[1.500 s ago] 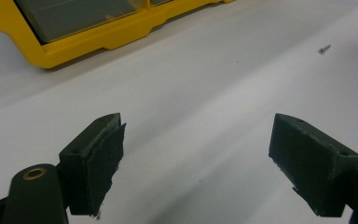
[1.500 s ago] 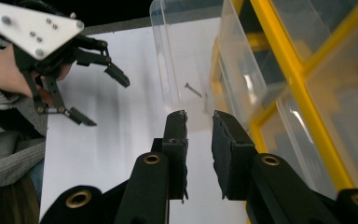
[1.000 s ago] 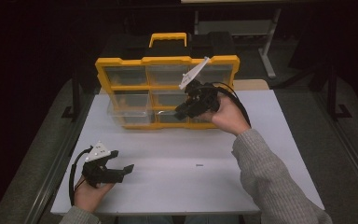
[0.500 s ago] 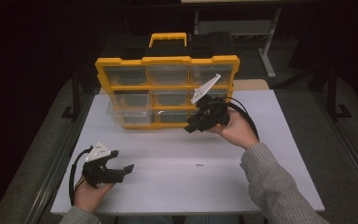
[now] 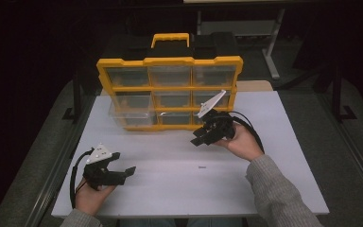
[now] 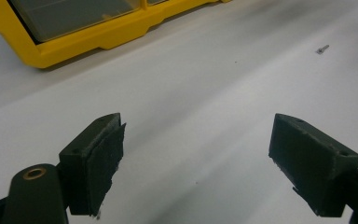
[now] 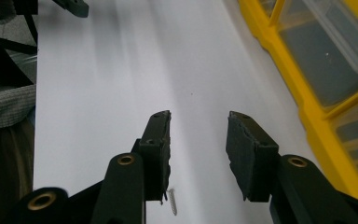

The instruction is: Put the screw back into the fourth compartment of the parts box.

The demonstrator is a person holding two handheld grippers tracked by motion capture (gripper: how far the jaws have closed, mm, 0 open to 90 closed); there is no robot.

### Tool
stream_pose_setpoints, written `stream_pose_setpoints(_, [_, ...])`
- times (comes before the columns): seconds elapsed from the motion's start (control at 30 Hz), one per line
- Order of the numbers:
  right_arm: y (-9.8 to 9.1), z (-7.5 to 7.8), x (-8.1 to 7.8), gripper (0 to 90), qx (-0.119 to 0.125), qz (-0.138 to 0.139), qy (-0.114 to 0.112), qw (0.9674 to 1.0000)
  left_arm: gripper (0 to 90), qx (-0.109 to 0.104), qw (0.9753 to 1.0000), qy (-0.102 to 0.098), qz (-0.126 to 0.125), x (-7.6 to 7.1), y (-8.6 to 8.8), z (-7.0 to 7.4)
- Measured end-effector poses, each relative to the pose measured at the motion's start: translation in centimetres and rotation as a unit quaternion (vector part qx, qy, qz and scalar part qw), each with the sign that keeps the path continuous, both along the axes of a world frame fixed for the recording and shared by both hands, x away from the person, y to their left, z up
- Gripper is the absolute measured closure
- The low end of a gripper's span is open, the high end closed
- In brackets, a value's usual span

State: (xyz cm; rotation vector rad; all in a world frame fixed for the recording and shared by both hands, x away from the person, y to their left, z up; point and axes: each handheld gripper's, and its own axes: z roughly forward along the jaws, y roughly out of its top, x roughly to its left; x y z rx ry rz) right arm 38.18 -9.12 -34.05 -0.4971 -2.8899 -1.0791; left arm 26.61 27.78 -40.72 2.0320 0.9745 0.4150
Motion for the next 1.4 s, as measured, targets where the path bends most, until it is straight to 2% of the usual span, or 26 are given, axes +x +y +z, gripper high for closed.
stream_pose_setpoints(0.07, [-0.1,-0.6,0.0,58.5,0.003,0.003,-0.002,1.0,17.3,0.0,1.0,-0.001,0.0,0.0,0.0,0.0])
stream_pose_setpoints(0.27, [-0.5,-2.3,-0.5,58.5,-0.002,0.0,0.011,0.9999,17.3,-0.001,1.0,-0.001,0.001,0.0,0.0,0.0])
stream_pose_setpoints(0.37, [-0.8,-3.7,-0.7,58.5,-0.003,-0.001,0.019,0.9998,17.3,-0.001,1.0,-0.003,-0.001,0.0,-0.1,0.0])
stream_pose_setpoints(0.4, [-0.8,-3.7,-0.7,58.5,-0.003,-0.001,0.019,0.9998,17.3,-0.001,1.0,-0.003,-0.001,0.0,-0.1,0.0])
stream_pose_setpoints(0.57, [-0.9,-5.3,-0.9,58.7,-0.013,0.0,0.028,0.9995,17.2,-0.001,1.0,-0.001,0.0,0.0,0.0,0.0])
stream_pose_setpoints(1.03, [-0.9,-8.1,-1.6,61.7,-0.031,0.008,0.04,0.9987,17.2,-0.002,1.0,-0.003,-0.002,0.0,-0.1,0.0])
stream_pose_setpoints(1.23, [-0.7,-8.8,-1.9,66.2,-0.044,0.017,0.036,0.9982,17.2,0.009,0.9999,-0.002,-0.008,0.0,0.1,0.1])
stream_pose_setpoints(1.4, [-0.3,-9.1,-2.4,70.7,-0.059,0.026,0.027,0.9975,17.2,0.009,0.9999,-0.001,-0.008,0.0,0.1,0.1])
